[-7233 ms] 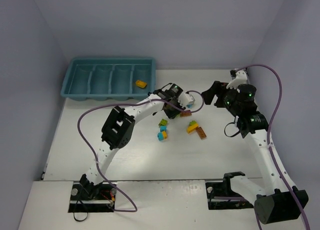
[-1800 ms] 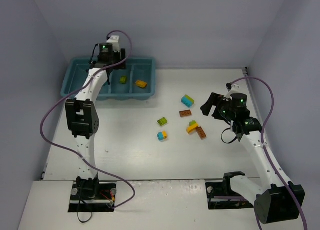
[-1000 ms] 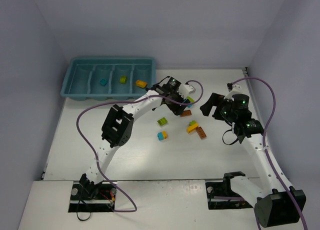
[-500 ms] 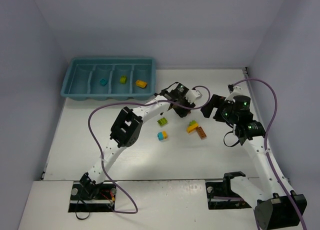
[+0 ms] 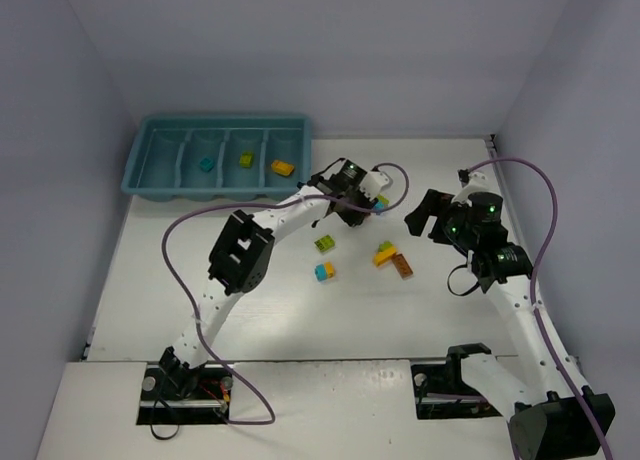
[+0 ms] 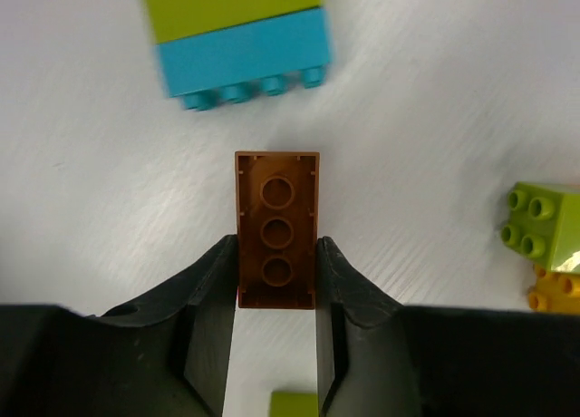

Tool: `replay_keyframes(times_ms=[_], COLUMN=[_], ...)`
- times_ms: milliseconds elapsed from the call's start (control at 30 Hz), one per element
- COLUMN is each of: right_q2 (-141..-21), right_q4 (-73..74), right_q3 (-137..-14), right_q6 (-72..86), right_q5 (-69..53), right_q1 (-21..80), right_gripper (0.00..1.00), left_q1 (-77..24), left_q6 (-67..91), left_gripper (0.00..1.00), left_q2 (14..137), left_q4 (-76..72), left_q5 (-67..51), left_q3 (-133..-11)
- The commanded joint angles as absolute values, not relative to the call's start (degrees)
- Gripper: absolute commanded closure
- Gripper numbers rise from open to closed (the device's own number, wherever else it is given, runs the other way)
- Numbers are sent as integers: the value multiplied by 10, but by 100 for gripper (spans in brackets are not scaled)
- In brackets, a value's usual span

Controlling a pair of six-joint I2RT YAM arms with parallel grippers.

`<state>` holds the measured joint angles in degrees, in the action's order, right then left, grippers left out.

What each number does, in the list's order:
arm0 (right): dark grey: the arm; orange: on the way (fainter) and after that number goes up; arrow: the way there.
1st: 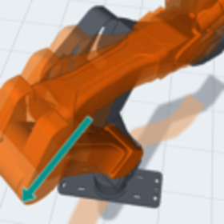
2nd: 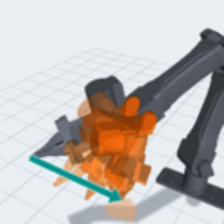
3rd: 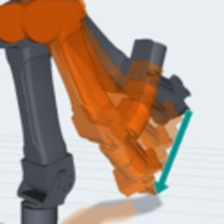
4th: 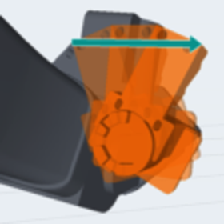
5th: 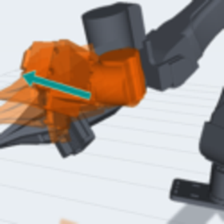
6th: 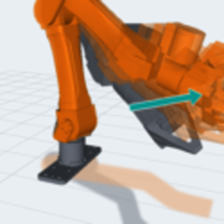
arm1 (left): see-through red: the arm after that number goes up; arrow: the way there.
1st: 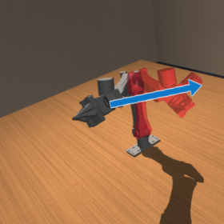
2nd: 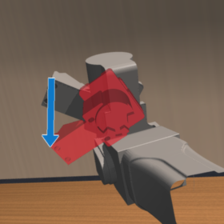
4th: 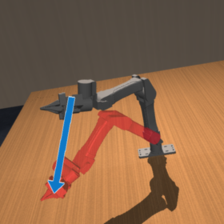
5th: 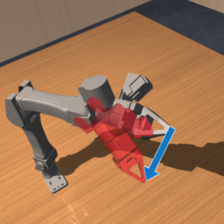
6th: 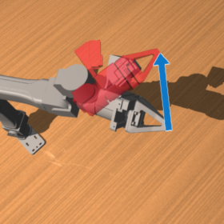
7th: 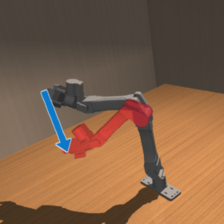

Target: Sort the legos into containers by color

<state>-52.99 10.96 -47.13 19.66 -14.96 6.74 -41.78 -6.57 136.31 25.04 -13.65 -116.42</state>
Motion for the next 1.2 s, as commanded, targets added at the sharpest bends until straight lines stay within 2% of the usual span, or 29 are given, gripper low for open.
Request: replay_keyframes(times_ms=[0, 133, 367, 433, 567, 767, 1000, 1033, 1133, 1167], right_q2=[-533, -550, -569, -575, -583, -586, -581, -580, -578, -579], right_q4=[80, 75, 60, 49, 47, 49, 54, 54, 56, 57], right_q3=[-504, -512, -498, -493, -493, -493, -485, -485, -485, -485], right_q6=[187, 185, 173, 171, 163, 166, 182, 185, 187, 187], right_q5=[-127, -134, -137, -146, -154, -170, -197, -199, -199, -198], right_q1=[67, 66, 67, 67, 67, 67, 67, 67, 67, 67], right_gripper=[20, 20, 20, 20, 20, 20, 20, 20, 20, 20], left_q1=[-374, -292, -120, -51, 19, 71, 101, 105, 121, 125], left_q6=[-40, 15, 46, 34, 12, -32, -55, -48, -33, -31], left_gripper=[100, 100, 100, 100, 100, 100, 100, 99, 82, 72], left_q2=[1238, 1177, 1097, 1111, 1137, 1216, 1275, 1280, 1296, 1303], left_q4=[245, 242, 172, 150, 125, 157, 117, 118, 123, 124], left_q5=[-130, -137, -8, 46, 58, 66, 72, 69, 45, 40], left_q3=[-1188, -1177, -1103, -1103, -1108, -1200, -1227, -1232, -1252, -1259])
